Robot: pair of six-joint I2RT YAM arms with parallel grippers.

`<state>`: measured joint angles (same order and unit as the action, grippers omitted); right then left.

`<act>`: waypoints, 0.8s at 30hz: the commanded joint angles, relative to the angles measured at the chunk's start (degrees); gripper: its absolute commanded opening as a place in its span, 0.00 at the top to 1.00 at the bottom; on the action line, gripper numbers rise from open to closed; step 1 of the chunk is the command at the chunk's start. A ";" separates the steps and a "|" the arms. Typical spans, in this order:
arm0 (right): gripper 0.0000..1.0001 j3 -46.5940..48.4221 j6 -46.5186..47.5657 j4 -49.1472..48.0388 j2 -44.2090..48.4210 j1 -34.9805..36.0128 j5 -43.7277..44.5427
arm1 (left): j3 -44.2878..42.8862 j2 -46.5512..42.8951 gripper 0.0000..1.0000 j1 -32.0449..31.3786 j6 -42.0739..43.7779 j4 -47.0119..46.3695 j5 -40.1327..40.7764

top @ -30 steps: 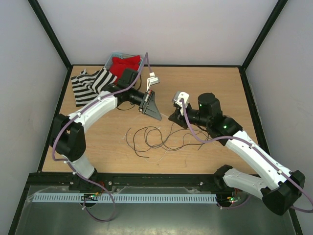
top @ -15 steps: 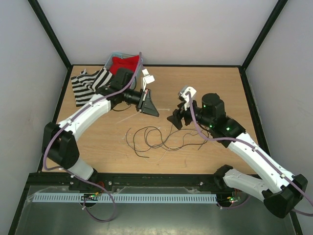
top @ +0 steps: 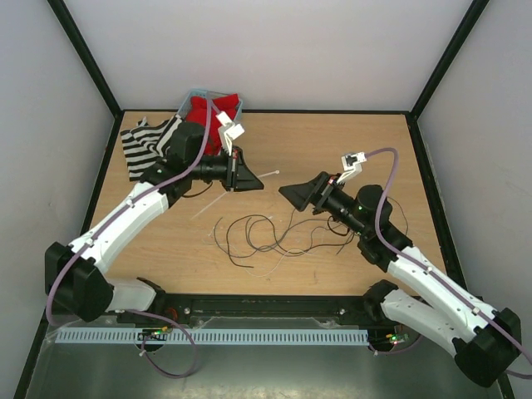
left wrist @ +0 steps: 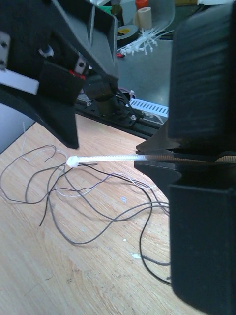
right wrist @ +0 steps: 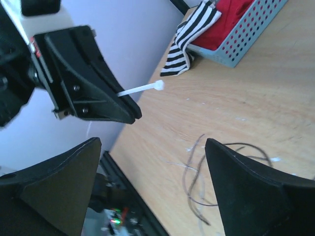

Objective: Zip-tie the wires
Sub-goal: Pick up the ribbon at the center of the board.

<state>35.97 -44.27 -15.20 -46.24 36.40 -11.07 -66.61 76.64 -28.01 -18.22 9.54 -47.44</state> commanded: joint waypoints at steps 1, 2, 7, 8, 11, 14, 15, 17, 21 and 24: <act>0.03 -0.37 -15.85 -12.54 -1.20 0.25 2.25 | 1.91 -3.15 1.00 -1.16 -3.43 -7.00 2.49; 0.03 0.07 -16.08 -13.08 -1.92 0.24 2.06 | 2.17 -3.48 1.00 -1.29 -3.73 -7.29 2.52; 0.13 0.22 -19.63 -18.66 -5.88 0.38 0.93 | 3.38 -4.25 1.00 -2.31 -4.55 -8.48 2.79; 0.15 0.29 -20.50 -19.46 -6.76 0.42 0.68 | 3.58 -4.43 1.00 -2.41 -4.59 -8.65 2.71; 0.23 0.71 -21.76 -20.73 -8.59 0.50 0.58 | 4.15 -5.11 1.00 -2.40 -4.31 -8.76 2.93; 0.29 1.42 -21.31 -21.01 -9.54 0.51 1.28 | 4.33 -5.52 1.00 -2.51 -4.40 -8.79 2.79; 0.31 1.72 -21.21 -21.36 -9.81 0.56 1.31 | 4.43 -5.60 1.00 -2.51 -4.45 -8.88 2.67; 0.40 2.15 -21.20 -22.04 -10.35 0.59 1.22 | 4.55 -5.57 1.00 -2.60 -4.62 -8.95 2.53; 0.51 2.45 -21.19 -22.77 -11.51 0.92 0.93 | 4.70 -5.43 1.00 -2.66 -4.75 -9.20 2.22; 0.54 2.44 -20.87 -23.18 -12.16 1.35 1.38 | 4.73 -5.31 1.00 -2.83 -4.67 -9.35 1.98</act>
<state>36.29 -64.75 -34.61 -57.76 36.95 -9.93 -62.54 72.73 -30.44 -22.63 2.44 -44.75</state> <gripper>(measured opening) 0.479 0.020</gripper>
